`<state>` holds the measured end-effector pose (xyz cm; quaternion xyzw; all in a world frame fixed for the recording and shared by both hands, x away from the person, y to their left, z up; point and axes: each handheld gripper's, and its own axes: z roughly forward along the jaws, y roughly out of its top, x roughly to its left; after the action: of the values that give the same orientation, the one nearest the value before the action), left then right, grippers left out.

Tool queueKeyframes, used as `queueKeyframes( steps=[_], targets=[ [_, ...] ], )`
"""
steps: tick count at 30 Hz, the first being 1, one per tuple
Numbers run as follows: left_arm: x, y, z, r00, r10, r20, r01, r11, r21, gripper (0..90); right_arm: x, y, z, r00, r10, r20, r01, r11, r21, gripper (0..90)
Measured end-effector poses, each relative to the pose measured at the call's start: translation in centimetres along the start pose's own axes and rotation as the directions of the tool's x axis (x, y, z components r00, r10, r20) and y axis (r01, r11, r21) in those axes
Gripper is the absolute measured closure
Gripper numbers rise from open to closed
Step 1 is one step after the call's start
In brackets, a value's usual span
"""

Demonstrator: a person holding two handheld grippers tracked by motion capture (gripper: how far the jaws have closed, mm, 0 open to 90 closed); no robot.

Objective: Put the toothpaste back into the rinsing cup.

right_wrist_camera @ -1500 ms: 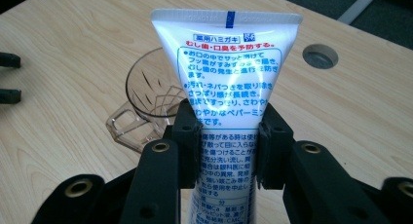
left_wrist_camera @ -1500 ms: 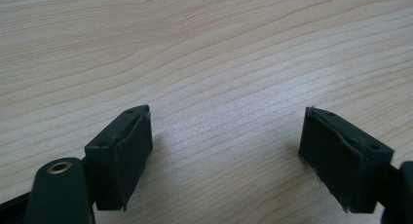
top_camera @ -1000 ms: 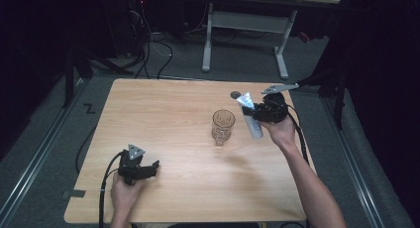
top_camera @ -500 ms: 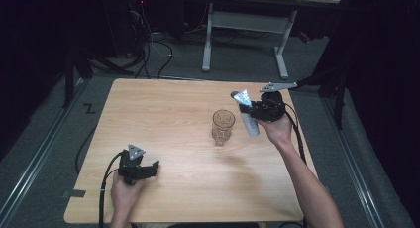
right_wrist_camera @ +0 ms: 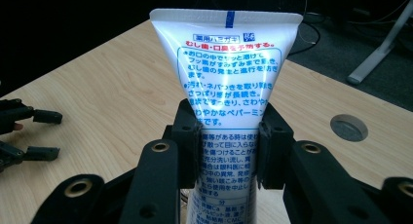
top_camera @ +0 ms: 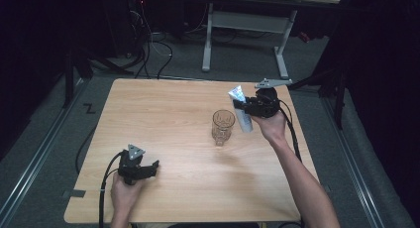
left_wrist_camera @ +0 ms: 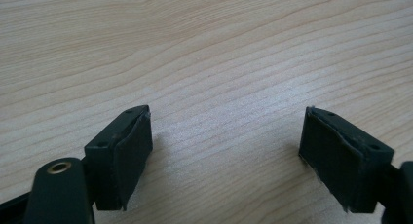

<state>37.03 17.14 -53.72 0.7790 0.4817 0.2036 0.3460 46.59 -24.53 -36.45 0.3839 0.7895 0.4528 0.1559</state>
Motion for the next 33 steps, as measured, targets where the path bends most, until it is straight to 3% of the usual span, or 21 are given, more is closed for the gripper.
queueKeyframes(
  steps=[14, 33],
  targets=[
    [0.0, 0.0, 0.0, 1.0, 0.0, -0.001, 0.0, 1.0, 0.001, 20.4, 0.6, 1.0, 1.1, 0.9999, -0.009, -0.007, 0.009, 1.0, -0.014, 67.5],
    [0.1, 0.0, 0.0, 1.0, -0.01, 0.001, 0.01, 0.9999, -0.004, 21.0, 1.9, 3.1, 4.1, 0.9995, -0.03, -0.013, 0.03, 0.999, -0.04, 67.4]
  ],
)
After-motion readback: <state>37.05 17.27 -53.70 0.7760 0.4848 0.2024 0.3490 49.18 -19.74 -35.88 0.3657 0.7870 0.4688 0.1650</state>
